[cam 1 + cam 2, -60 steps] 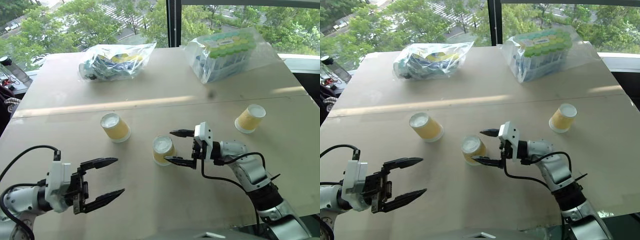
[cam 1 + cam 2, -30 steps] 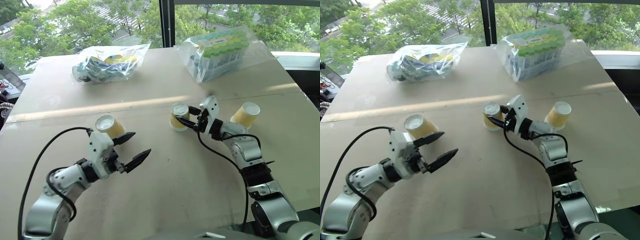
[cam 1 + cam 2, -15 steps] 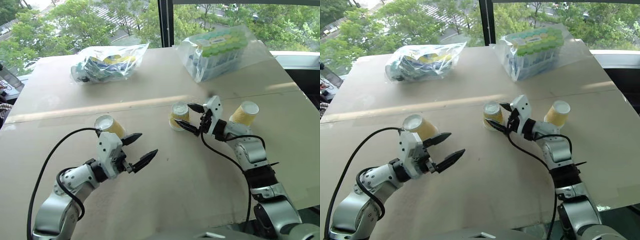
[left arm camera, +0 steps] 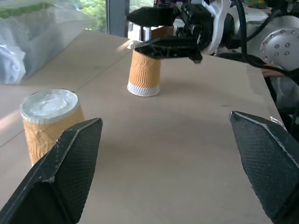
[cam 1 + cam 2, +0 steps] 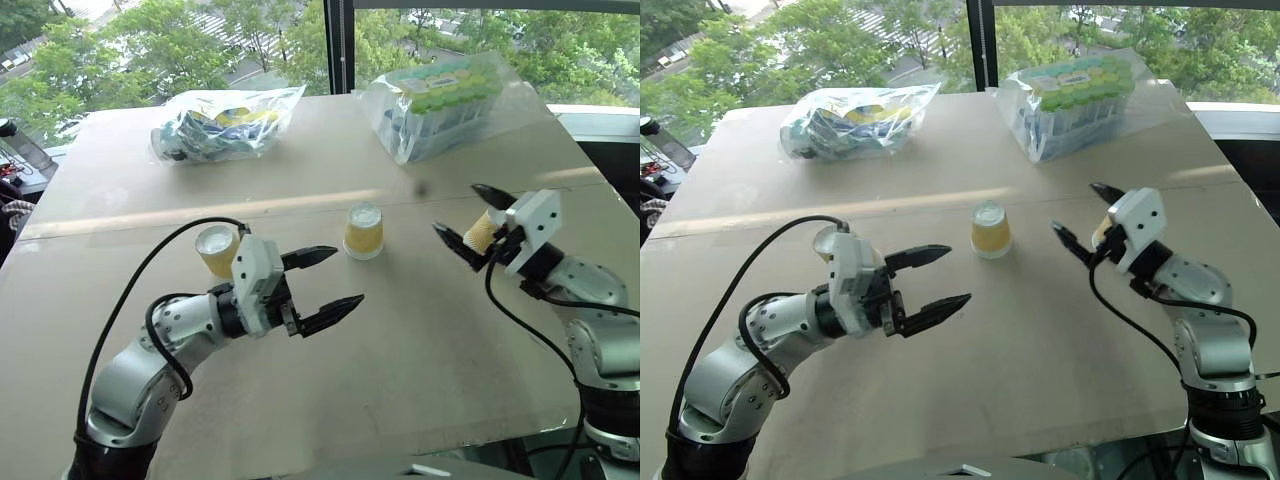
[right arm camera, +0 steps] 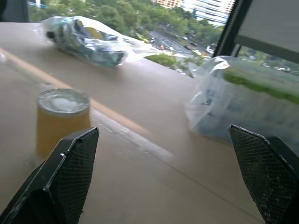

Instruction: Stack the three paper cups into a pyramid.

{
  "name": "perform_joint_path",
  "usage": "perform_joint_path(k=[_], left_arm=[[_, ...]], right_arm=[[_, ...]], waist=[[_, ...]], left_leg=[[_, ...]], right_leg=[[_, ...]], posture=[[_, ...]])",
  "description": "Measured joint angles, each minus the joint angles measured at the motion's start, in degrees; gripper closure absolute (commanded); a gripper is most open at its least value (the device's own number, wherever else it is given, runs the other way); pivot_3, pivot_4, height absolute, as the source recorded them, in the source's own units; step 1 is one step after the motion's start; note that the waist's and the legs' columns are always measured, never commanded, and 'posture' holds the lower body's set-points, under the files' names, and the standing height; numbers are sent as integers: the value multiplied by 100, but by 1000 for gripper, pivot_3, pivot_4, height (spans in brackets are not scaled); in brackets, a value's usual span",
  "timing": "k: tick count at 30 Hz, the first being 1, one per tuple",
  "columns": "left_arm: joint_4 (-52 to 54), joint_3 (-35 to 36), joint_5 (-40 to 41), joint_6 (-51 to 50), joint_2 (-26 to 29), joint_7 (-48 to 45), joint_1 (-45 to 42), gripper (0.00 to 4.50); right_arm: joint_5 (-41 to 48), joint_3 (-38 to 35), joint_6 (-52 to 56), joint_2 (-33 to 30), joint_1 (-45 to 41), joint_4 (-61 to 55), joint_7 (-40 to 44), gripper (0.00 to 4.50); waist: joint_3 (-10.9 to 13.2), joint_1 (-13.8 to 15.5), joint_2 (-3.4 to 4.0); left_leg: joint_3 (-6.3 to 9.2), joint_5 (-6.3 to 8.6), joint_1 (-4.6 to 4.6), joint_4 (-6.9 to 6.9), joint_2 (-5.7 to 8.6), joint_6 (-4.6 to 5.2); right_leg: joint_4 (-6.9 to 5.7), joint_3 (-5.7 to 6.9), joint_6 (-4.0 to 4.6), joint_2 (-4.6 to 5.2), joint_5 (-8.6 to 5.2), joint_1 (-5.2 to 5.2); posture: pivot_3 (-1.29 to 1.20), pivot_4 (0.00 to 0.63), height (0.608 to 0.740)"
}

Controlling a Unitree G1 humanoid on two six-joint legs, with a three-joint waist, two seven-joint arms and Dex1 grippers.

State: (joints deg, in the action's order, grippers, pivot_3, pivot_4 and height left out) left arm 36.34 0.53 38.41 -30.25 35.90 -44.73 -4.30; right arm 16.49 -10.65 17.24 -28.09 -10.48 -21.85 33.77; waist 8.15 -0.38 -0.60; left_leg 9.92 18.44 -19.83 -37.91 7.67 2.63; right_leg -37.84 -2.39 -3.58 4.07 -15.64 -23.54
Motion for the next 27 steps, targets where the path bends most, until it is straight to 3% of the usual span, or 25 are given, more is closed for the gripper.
perform_joint_path(k=[4, 14, 27], left_arm=[[-220, -293, -3, -201, -61, 5, -631, 0], [-463, -387, -86, -202, -57, -186, -803, 0], [-665, -337, -103, -197, -40, -322, -1167, 0]], right_arm=[[5, -562, 249, -84, 317, 304, -384, 92], [663, -677, 793, 581, 179, 614, -963, 92], [740, -658, 787, 593, 119, 977, -1077, 92]], waist=[[-1, 86, -1], [-1, 12, -1], [-1, -17, -1]], left_leg=[[-4, 0, -2, -12, 0, 0], [-5, 0, -3, -23, 0, 0], [-5, 0, -4, -28, 0, 0]], right_leg=[[-1, -2, 0, -2, 0, 0], [-8, -3, -1, -1, 1, 2], [-10, -2, -1, -1, 1, 2]], posture=[[0, 150, 740], [0, 150, 740], [0, 150, 740]])
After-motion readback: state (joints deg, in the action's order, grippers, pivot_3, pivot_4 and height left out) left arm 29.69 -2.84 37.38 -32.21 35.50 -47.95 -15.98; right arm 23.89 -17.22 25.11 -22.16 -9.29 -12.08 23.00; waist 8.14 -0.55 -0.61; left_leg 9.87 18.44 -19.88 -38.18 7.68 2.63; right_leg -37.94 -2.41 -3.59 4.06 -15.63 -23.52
